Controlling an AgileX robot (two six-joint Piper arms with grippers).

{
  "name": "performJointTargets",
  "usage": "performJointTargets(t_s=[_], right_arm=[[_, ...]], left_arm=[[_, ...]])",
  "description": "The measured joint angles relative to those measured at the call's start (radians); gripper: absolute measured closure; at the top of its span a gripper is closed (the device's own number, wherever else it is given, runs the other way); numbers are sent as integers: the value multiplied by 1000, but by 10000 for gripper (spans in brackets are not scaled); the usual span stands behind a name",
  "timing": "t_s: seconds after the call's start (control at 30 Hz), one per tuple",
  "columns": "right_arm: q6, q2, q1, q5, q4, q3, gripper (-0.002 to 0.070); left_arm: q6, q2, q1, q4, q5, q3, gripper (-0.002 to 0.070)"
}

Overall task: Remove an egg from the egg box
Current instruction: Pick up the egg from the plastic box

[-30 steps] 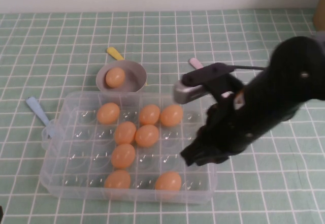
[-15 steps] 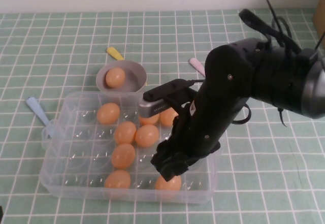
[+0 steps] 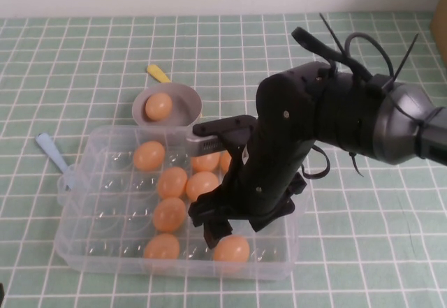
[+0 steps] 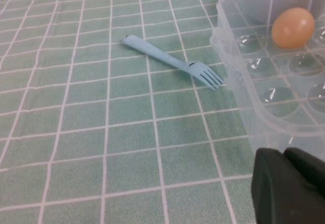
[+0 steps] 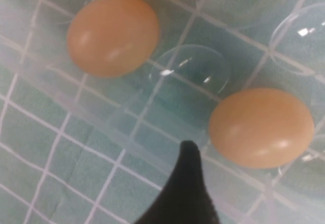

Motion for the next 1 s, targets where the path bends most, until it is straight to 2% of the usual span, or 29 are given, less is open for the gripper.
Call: performJointTargets(t_s=[0.27, 1.0], right_arm=[[23, 34, 6, -23, -18, -2, 100], [153, 98, 9, -77, -63, -2, 100]], left_arm=[[0, 0, 0, 0, 0, 0, 678], [0, 0, 0, 0, 0, 0, 678]])
